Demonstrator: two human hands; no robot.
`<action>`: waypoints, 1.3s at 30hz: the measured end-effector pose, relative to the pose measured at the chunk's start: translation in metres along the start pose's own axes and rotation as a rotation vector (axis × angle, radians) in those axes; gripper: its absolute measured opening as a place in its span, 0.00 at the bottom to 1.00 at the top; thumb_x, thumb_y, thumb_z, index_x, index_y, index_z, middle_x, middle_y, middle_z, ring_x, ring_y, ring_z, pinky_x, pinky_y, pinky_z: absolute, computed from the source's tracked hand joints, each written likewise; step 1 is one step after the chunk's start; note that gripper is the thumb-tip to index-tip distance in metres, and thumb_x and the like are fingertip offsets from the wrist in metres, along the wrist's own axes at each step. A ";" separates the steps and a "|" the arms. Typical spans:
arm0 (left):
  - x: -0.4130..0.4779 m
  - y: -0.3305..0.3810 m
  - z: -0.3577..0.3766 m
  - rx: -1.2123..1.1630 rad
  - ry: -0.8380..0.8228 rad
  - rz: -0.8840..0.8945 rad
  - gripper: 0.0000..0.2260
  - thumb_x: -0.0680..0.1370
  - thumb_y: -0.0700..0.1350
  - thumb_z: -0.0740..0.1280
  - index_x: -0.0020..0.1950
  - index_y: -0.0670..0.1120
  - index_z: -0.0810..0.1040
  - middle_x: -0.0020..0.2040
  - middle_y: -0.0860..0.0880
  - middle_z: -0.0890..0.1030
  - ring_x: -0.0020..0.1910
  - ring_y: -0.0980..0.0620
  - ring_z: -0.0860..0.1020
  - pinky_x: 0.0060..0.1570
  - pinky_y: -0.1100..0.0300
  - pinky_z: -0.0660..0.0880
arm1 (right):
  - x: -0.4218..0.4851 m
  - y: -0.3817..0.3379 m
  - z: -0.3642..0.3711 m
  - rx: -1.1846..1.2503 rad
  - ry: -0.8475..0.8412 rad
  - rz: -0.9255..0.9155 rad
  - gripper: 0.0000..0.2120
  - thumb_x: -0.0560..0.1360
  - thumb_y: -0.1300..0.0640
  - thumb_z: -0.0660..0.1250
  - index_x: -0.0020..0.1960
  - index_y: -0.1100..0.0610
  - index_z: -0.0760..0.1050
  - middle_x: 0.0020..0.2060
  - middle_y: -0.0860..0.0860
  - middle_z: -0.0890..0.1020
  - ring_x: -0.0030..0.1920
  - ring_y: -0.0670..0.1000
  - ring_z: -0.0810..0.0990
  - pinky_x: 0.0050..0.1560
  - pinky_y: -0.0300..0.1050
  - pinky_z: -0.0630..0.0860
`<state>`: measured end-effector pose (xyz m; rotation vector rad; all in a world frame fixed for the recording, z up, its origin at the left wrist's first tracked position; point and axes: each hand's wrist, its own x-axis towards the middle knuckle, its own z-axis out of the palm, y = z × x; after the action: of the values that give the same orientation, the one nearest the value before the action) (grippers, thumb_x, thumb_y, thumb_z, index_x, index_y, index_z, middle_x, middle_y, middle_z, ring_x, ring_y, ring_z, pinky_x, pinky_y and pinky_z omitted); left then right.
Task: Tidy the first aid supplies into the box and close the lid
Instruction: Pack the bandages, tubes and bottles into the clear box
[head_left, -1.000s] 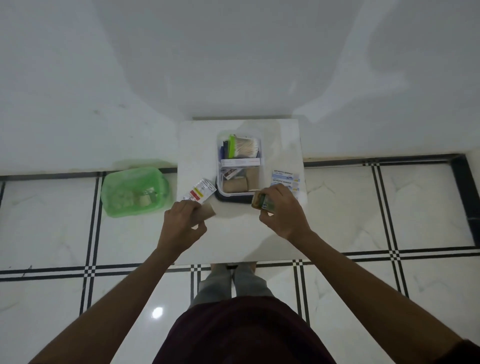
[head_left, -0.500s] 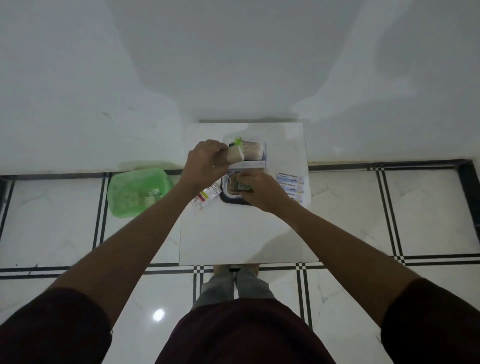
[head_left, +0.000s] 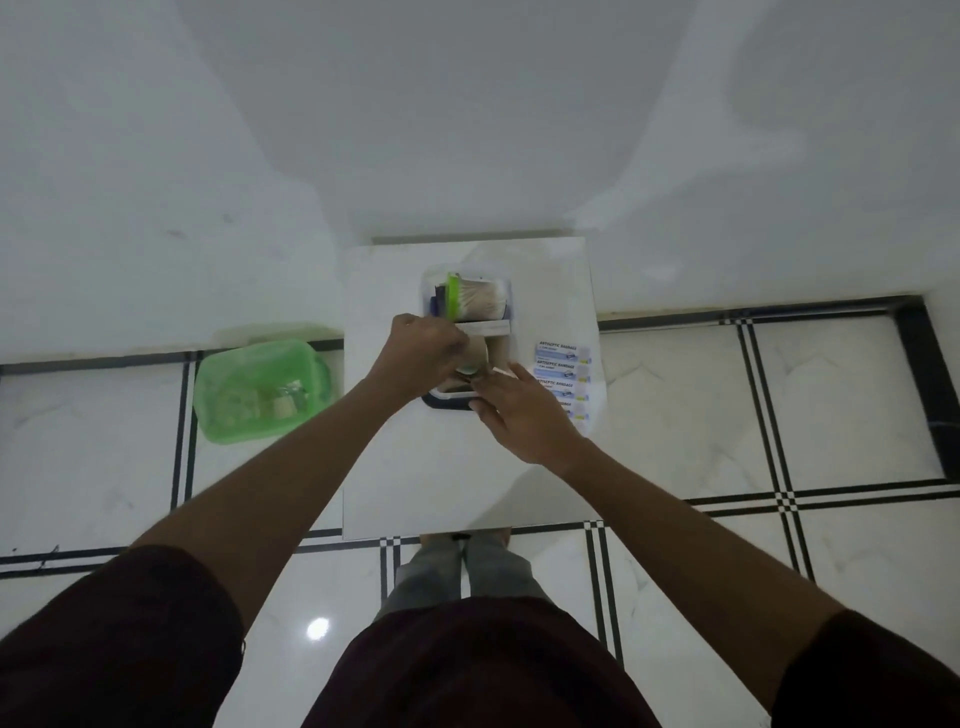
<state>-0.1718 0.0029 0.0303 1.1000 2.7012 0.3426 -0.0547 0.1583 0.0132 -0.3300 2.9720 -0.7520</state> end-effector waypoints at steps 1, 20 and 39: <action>0.003 0.001 0.001 0.035 0.008 0.018 0.05 0.73 0.43 0.69 0.46 0.43 0.83 0.41 0.45 0.84 0.42 0.42 0.81 0.46 0.50 0.75 | -0.002 -0.001 -0.001 -0.002 0.019 0.013 0.15 0.78 0.53 0.57 0.56 0.59 0.78 0.52 0.57 0.84 0.53 0.55 0.81 0.69 0.49 0.65; -0.077 -0.047 0.053 -0.351 -0.069 -0.585 0.21 0.66 0.48 0.72 0.57 0.43 0.76 0.53 0.43 0.79 0.54 0.39 0.76 0.49 0.48 0.76 | -0.004 0.084 -0.002 0.049 -0.212 0.694 0.40 0.64 0.55 0.76 0.71 0.56 0.60 0.72 0.56 0.63 0.71 0.60 0.62 0.62 0.60 0.72; -0.065 -0.042 0.072 -0.449 -0.094 -0.866 0.11 0.66 0.44 0.75 0.39 0.41 0.76 0.38 0.46 0.73 0.39 0.43 0.75 0.33 0.58 0.68 | -0.004 0.080 0.019 -0.232 -0.115 0.483 0.08 0.74 0.60 0.64 0.51 0.57 0.79 0.45 0.55 0.83 0.48 0.59 0.80 0.57 0.55 0.69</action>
<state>-0.1337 -0.0624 -0.0433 -0.1861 2.5256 0.6510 -0.0646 0.2195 -0.0414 0.3182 2.8481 -0.3243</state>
